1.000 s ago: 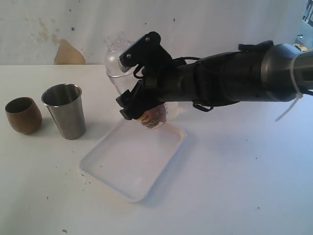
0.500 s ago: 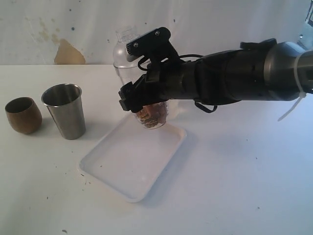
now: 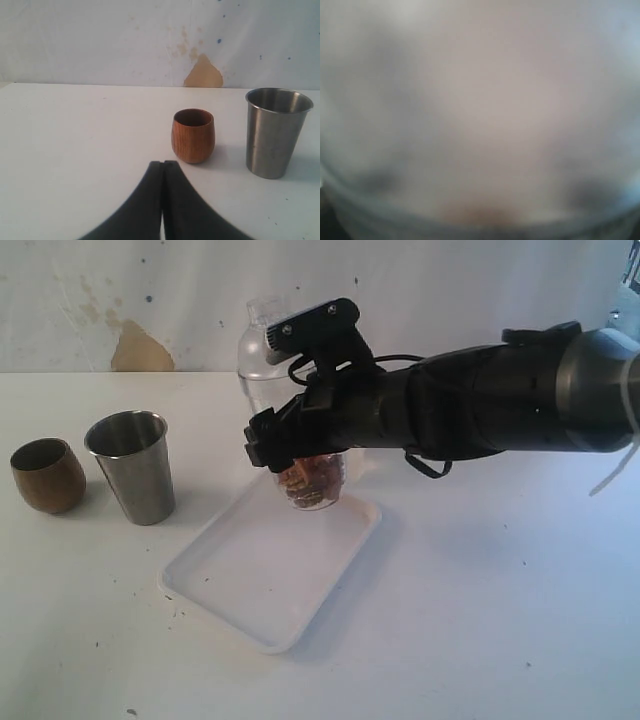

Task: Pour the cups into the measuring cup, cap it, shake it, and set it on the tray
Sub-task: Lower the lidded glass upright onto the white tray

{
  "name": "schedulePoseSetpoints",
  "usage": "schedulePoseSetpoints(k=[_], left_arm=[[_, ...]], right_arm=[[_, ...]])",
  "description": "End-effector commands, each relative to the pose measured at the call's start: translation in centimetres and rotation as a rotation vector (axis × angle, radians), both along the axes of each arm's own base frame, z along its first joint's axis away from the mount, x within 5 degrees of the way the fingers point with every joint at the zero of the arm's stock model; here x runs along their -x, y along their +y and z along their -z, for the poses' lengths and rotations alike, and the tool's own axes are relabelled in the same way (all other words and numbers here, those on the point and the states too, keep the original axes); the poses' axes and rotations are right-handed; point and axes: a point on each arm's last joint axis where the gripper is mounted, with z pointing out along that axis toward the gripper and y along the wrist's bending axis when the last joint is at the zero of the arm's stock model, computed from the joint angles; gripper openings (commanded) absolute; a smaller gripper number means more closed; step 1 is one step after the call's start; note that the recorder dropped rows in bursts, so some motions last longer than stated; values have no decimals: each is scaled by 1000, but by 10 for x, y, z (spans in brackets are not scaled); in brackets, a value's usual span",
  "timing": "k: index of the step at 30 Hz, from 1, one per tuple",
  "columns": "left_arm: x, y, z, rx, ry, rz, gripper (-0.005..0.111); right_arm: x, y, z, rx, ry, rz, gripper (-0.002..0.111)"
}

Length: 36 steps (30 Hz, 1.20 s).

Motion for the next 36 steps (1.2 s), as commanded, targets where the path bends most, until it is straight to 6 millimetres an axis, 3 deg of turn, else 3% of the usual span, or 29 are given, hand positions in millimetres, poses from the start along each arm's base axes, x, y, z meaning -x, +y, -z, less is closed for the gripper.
schedulePoseSetpoints(k=[1,8,11,14,19,23,28,31,36], left_arm=[[0,0,1,-5,2,1,0],[0,0,1,-5,2,1,0],[0,0,1,-5,2,1,0],[0,0,1,-5,2,1,0],[0,0,1,-5,2,1,0],[0,0,1,-5,2,1,0],[0,0,1,-5,2,1,0],[0,0,1,-5,2,1,0],[0,0,1,-5,2,1,0]], right_arm=[[7,1,-16,-25,-42,-55,0],[5,-5,-14,-10,-22,60,0],[7,-5,-13,-111,-100,154,0],[15,-4,0,-212,-144,144,0],[14,-2,23,-168,-105,121,0],[7,3,39,-135,-169,88,0],[5,4,47,-123,-169,87,1],[5,4,46,-121,-178,85,10],[5,4,47,-115,-173,83,48]])
